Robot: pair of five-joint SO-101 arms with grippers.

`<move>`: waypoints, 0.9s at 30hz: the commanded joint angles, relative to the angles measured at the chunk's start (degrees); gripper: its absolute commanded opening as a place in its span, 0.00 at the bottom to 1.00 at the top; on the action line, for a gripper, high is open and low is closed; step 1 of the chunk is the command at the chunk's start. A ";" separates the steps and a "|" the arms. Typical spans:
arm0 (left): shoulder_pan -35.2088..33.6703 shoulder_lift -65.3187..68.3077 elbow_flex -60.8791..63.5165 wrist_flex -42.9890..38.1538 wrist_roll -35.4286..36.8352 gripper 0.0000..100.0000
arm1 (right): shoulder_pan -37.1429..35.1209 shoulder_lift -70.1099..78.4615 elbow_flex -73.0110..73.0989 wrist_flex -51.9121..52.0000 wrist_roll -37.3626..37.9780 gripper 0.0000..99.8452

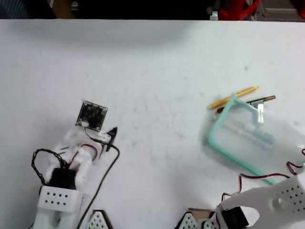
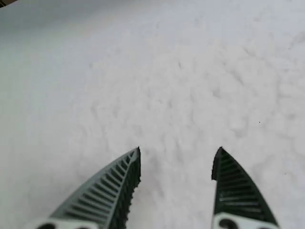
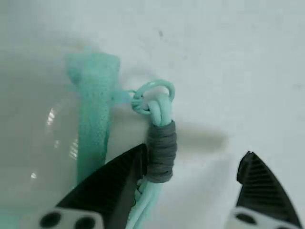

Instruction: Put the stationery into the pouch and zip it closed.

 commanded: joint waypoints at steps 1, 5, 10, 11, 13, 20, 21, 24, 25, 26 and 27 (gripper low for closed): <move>-0.13 -0.66 -0.53 -1.41 -0.62 0.24 | -2.86 1.01 -6.33 3.47 0.97 0.31; -0.13 -0.66 -0.26 -1.23 -0.62 0.24 | -4.09 3.30 -8.09 2.33 -0.18 0.31; 0.13 -0.75 0.00 -1.41 -0.62 0.24 | -6.02 8.40 -8.44 -2.68 -0.09 0.28; 0.13 -0.75 0.00 -1.41 -0.62 0.24 | -6.11 8.92 -8.53 -3.03 0.26 0.24; 0.04 -0.75 0.00 -1.41 -0.62 0.24 | -6.20 9.01 -8.53 -3.91 0.35 0.14; 0.04 -0.92 -0.18 -1.23 -0.62 0.24 | -6.29 1.10 -8.53 -2.68 0.35 0.02; 0.13 -0.92 -0.18 -1.23 -0.62 0.24 | -6.37 -1.80 -8.53 -1.89 0.35 0.02; 0.22 -0.92 -0.26 -1.14 -0.62 0.25 | -7.69 -11.56 -8.53 1.54 0.26 0.02; 0.22 -0.92 -0.35 -1.05 -0.62 0.25 | -8.40 -14.90 -8.53 3.12 0.09 0.02; 0.31 -1.01 -0.44 -0.70 -0.62 0.25 | -9.45 -17.89 -8.53 4.79 0.00 0.02; 0.31 -1.01 -1.05 0.00 -0.62 0.25 | -10.59 -20.97 -8.53 6.64 0.00 0.02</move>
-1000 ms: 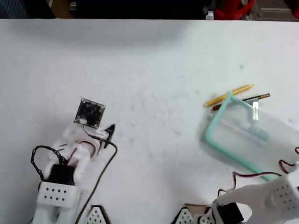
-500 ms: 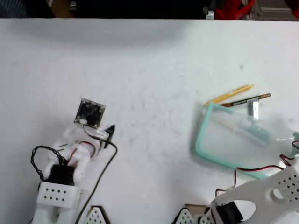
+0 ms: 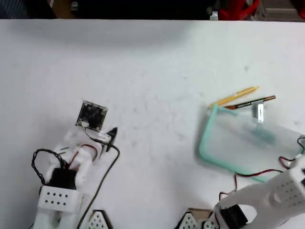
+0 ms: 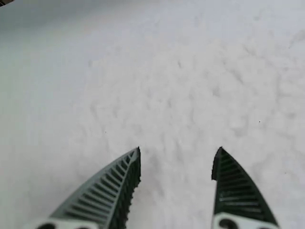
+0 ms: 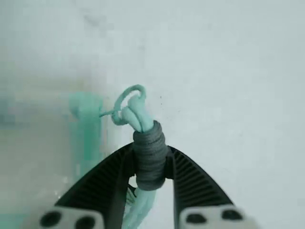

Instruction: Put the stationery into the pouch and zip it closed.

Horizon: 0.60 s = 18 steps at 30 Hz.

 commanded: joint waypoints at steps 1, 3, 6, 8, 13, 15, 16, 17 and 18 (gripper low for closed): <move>0.31 -1.01 -2.29 1.41 -0.53 0.25 | -4.53 -15.16 -1.67 5.49 -0.26 0.02; 0.31 -1.01 -4.92 4.75 -0.26 0.25 | -7.52 -21.32 -1.67 9.10 -0.26 0.02; 0.40 -1.01 -7.91 8.62 -0.18 0.25 | -12.53 -30.11 -1.67 14.11 -2.29 0.02; 0.75 -1.01 -9.14 10.11 -0.18 0.25 | -16.31 -36.53 -1.67 16.40 -4.92 0.02; 5.32 -1.01 -12.75 14.33 0.00 0.30 | -29.05 -51.56 -1.67 19.65 -8.62 0.02; 6.55 -1.01 -14.33 15.56 1.41 0.31 | -34.59 -56.31 -1.67 19.30 -10.20 0.02; 6.73 -1.01 -15.12 15.82 1.85 0.31 | -37.58 -58.24 -1.67 19.03 -10.81 0.02; 6.90 -1.01 -16.00 15.82 1.85 0.31 | -40.48 -59.74 -1.67 18.68 -11.43 0.02; 6.90 -1.01 -17.14 15.82 1.85 0.31 | -44.00 -60.88 -1.67 18.42 -12.31 0.02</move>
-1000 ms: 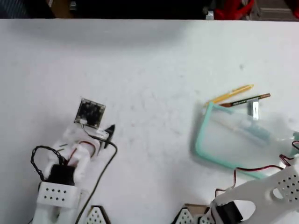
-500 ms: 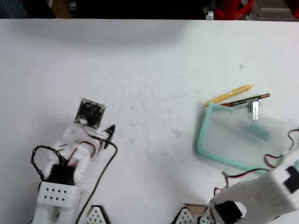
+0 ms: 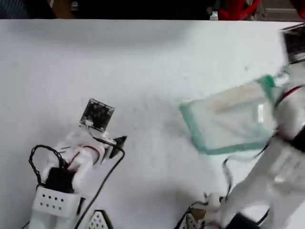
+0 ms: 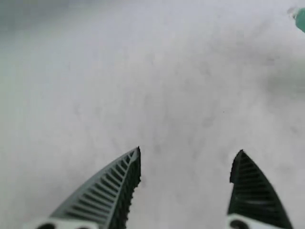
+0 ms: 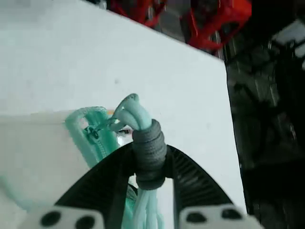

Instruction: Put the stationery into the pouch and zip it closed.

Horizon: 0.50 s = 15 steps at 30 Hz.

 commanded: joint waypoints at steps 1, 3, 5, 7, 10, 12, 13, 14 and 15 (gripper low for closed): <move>1.19 -1.01 -6.51 0.44 0.70 0.31 | -11.82 -6.02 -1.58 -1.10 -3.34 0.02; 1.27 -1.01 -9.49 1.14 -0.26 0.31 | -19.12 -6.37 -1.58 -1.45 -5.36 0.02; 3.12 -1.01 -13.19 2.81 -2.20 0.31 | -25.80 -6.29 -1.49 -2.59 -8.18 0.02; 5.76 -1.01 -16.79 4.92 -3.60 0.31 | -31.78 -5.58 -1.41 -4.62 -11.34 0.02; 9.01 -1.01 -21.45 6.95 -5.45 0.31 | -38.46 -3.21 -1.49 -5.76 -12.75 0.02; 9.19 -1.01 -23.82 8.26 -7.12 0.31 | -41.63 -1.27 -1.41 -5.41 -12.66 0.02; 9.19 -1.01 -24.70 8.88 -8.26 0.31 | -42.68 -0.84 -1.32 -5.32 -12.31 0.02; 8.57 -1.01 -25.58 9.67 -9.49 0.31 | -43.56 -0.22 -1.58 -4.79 -12.13 0.02; 7.60 -1.01 -26.29 10.37 -10.46 0.31 | -44.26 -0.13 -1.58 -4.35 -12.04 0.02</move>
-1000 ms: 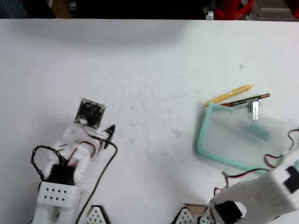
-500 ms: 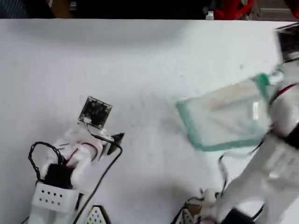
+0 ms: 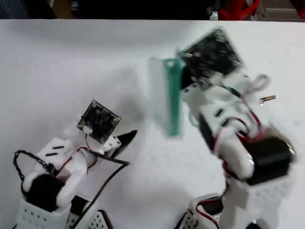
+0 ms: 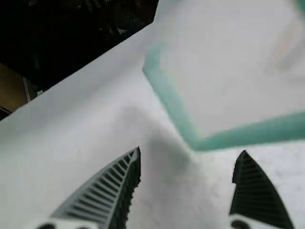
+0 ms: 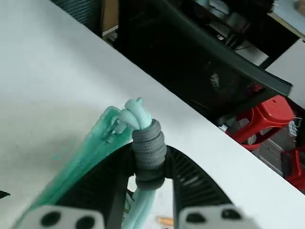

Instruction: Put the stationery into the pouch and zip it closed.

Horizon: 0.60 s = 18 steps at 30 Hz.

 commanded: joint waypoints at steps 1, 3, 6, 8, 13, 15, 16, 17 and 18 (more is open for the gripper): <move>-1.45 -0.92 -5.10 1.76 -3.25 0.31 | -3.21 0.31 -1.41 -0.40 -0.26 0.02; -3.21 -0.92 -5.54 1.49 -3.69 0.31 | -4.44 0.22 -1.14 0.48 -0.18 0.02; -7.96 -0.92 -6.86 0.35 -4.04 0.31 | -6.29 0.40 -1.23 2.51 0.09 0.02; -12.09 -0.92 -8.35 0.44 -7.38 0.31 | -6.37 0.31 -1.32 2.77 0.79 0.02; -13.14 -0.92 -10.99 0.79 -9.67 0.31 | -10.95 0.84 -1.14 6.99 1.67 0.02; -9.89 -0.92 -11.16 0.79 -10.02 0.31 | -14.64 0.84 -1.32 8.13 3.16 0.02; -8.40 -0.84 -11.34 0.79 -10.11 0.31 | -16.22 0.84 -1.49 8.57 4.48 0.02; -7.08 -0.84 -11.43 0.88 -10.37 0.31 | -17.45 0.84 -1.49 8.92 5.27 0.02; -5.49 -0.84 -11.43 1.41 -11.60 0.32 | -18.24 0.84 -1.49 9.54 5.80 0.02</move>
